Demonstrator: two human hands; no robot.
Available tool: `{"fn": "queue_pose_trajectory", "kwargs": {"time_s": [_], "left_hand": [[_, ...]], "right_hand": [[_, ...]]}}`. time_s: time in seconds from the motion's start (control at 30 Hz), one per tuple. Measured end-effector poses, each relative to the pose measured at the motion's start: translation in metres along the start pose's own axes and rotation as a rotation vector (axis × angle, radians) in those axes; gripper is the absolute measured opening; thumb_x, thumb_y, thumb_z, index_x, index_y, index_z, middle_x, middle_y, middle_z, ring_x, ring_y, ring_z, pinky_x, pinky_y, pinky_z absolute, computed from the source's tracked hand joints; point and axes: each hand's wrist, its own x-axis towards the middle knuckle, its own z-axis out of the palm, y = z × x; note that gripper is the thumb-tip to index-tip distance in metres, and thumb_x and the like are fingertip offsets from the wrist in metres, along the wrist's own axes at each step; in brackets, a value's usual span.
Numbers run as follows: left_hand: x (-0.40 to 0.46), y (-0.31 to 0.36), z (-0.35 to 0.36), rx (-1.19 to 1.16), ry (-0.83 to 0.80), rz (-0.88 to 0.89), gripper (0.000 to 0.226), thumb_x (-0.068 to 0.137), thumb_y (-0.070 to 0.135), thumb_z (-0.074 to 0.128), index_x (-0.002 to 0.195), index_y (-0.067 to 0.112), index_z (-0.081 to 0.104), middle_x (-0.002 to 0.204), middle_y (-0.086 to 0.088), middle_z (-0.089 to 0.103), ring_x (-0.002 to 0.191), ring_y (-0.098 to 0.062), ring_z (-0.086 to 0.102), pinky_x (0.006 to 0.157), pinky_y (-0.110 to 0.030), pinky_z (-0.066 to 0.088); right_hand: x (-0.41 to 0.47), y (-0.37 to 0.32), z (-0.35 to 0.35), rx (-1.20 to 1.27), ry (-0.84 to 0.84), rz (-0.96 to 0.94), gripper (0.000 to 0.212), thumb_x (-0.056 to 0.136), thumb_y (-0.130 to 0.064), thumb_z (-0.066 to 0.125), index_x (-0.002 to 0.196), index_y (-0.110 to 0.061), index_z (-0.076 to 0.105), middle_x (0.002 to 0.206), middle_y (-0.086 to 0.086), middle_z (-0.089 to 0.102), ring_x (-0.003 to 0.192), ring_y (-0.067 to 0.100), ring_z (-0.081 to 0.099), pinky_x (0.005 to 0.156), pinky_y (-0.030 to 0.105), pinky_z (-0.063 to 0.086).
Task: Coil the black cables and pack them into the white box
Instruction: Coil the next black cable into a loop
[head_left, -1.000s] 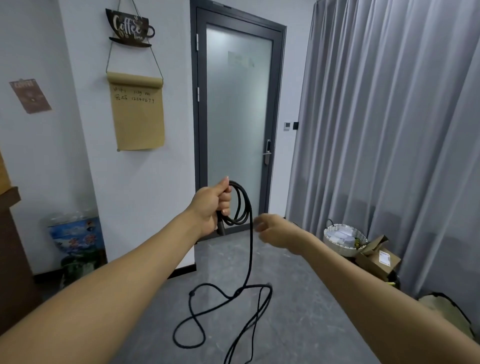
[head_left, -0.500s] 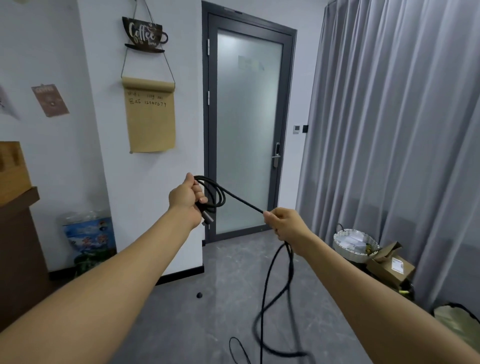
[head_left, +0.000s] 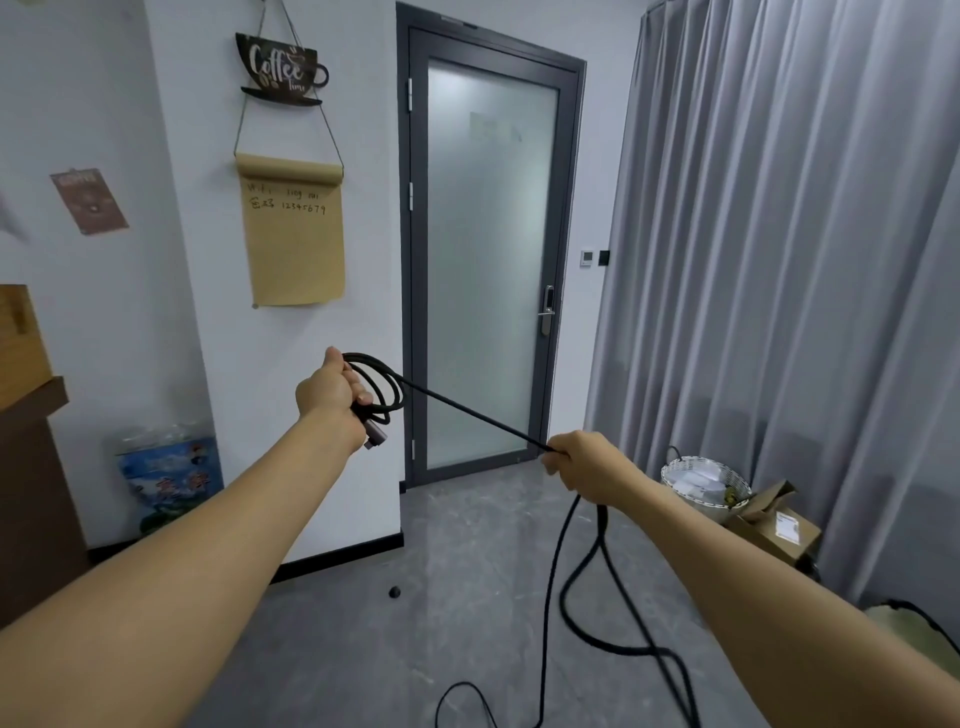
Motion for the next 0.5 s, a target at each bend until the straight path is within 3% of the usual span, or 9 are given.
{"fn": "queue_pose_trajectory", "kwargs": {"time_s": [0.1,0.17,0.33,0.4,0.5], "left_hand": [[0.000,-0.002,0.000,0.017,0.030,0.001,0.035,0.098,0.024,0.049,0.066,0.012,0.044,0.052,0.005,0.035,0.027,-0.006,0.025,0.034,-0.017,0.026],[0.000,-0.003,0.000,0.038,0.042,0.000,0.036,0.098,0.025,0.049,0.065,0.012,0.043,0.052,0.005,0.035,0.026,-0.006,0.025,0.036,-0.018,0.026],[0.000,-0.006,-0.004,0.121,0.076,0.016,0.038,0.098,0.027,0.047,0.063,0.014,0.041,0.031,0.010,0.033,0.026,-0.007,0.026,0.043,-0.019,0.025],[0.000,-0.007,-0.005,0.211,0.066,0.075,0.039,0.098,0.032,0.045,0.063,0.015,0.039,0.039,0.007,0.037,0.034,-0.010,0.031,0.049,-0.021,0.027],[0.001,-0.012,-0.002,0.530,-0.033,0.339,0.040,0.099,0.036,0.037,0.065,0.016,0.037,0.060,0.000,0.039,0.050,-0.017,0.038,0.052,-0.027,0.032]], "right_hand": [[-0.002,0.000,0.002,0.100,-0.125,0.045,0.019,0.098,-0.010,0.041,0.089,-0.008,0.058,0.063,0.002,0.054,0.046,0.008,0.047,0.044,0.014,0.037],[-0.002,0.002,0.006,0.171,-0.081,0.089,0.017,0.098,-0.013,0.042,0.091,-0.007,0.056,0.061,0.004,0.056,0.044,0.009,0.048,0.040,0.013,0.036],[0.002,0.017,0.004,0.309,0.109,0.156,0.010,0.094,-0.015,0.052,0.087,-0.010,0.046,0.061,0.006,0.059,0.046,0.016,0.048,0.046,0.023,0.036],[0.001,0.017,0.001,0.234,0.145,0.110,0.014,0.094,-0.015,0.052,0.080,-0.013,0.049,0.062,0.006,0.060,0.047,0.015,0.047,0.049,0.023,0.037],[-0.005,0.003,-0.002,-0.005,0.144,-0.009,0.012,0.092,-0.021,0.055,0.083,-0.015,0.060,0.070,0.003,0.063,0.055,0.015,0.051,0.056,0.026,0.040]]}}
